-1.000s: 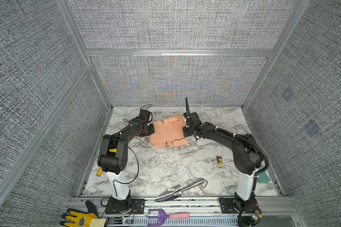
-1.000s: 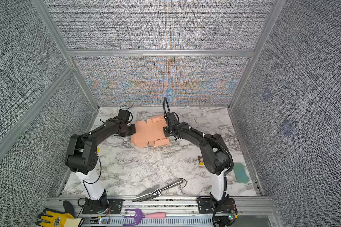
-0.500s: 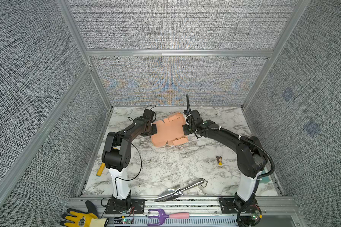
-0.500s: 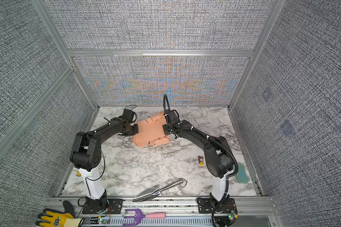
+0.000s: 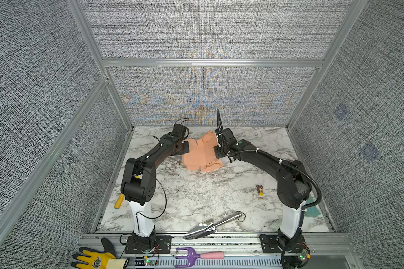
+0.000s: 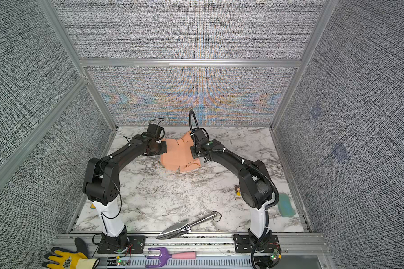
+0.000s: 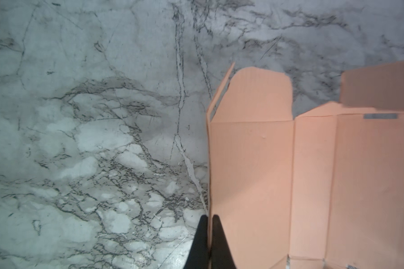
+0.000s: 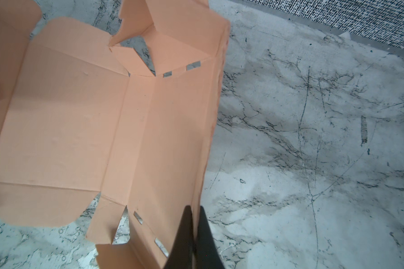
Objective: Assemble paper box
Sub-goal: First fold the bottom flaps of a flat cardboard box at the center of the table.
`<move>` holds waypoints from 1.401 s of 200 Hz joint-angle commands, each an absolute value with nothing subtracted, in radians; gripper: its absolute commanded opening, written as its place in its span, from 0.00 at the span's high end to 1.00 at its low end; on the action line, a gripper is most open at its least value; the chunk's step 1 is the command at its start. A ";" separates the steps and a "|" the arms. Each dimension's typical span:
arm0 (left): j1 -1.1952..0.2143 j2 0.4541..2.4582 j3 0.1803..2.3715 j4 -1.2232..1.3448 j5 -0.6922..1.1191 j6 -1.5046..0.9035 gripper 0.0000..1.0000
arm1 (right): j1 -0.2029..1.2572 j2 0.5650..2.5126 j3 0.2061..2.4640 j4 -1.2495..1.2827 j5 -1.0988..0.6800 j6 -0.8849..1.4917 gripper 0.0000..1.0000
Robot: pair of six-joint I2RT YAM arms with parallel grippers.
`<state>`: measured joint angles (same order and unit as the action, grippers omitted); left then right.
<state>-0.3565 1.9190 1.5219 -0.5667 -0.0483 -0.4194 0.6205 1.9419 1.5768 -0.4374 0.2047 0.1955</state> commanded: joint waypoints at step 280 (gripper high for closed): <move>-0.386 1.870 1.666 -0.680 0.071 -0.221 1.00 | 0.620 2.060 1.474 -0.273 0.069 0.353 0.84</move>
